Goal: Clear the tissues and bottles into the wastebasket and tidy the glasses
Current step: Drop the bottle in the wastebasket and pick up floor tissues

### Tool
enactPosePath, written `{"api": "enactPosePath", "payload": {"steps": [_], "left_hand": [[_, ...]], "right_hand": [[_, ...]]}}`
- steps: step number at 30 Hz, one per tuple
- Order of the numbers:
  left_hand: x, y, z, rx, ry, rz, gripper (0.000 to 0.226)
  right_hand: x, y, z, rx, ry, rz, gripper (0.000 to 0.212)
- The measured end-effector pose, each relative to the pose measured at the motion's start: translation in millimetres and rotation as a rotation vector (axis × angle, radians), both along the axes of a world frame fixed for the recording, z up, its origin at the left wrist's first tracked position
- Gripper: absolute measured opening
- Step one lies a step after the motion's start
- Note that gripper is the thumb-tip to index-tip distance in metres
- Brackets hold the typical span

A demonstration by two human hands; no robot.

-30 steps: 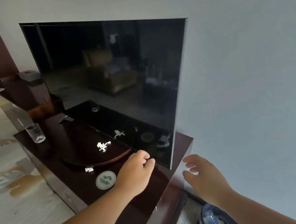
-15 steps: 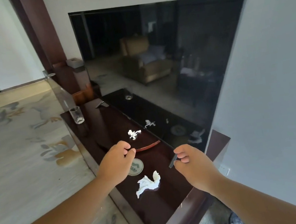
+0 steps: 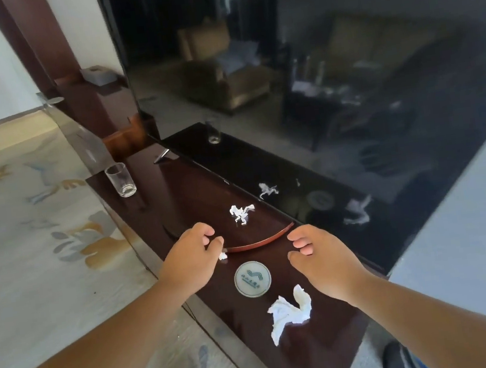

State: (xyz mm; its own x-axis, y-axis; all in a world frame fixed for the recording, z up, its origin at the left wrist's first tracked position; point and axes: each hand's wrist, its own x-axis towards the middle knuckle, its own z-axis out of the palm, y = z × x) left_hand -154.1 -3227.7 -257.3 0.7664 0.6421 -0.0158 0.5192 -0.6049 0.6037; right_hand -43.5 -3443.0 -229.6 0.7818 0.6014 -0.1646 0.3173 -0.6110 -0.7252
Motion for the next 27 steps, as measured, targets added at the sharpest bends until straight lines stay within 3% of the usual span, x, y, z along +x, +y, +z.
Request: {"api": "enactPosePath", "payload": {"steps": [11, 21, 27], "left_hand": [[83, 97, -34, -0.048, 0.084, -0.308, 0.033], [142, 98, -81, 0.078, 0.170, -0.447, 0.033], [170, 96, -99, 0.148, 0.267, -0.521, 0.047]], "right_hand": [[1, 76, -27, -0.064, 0.103, -0.352, 0.031], [22, 77, -57, -0.158, 0.107, -0.439, 0.030], [29, 80, -71, -0.167, 0.137, -0.480, 0.031]]}}
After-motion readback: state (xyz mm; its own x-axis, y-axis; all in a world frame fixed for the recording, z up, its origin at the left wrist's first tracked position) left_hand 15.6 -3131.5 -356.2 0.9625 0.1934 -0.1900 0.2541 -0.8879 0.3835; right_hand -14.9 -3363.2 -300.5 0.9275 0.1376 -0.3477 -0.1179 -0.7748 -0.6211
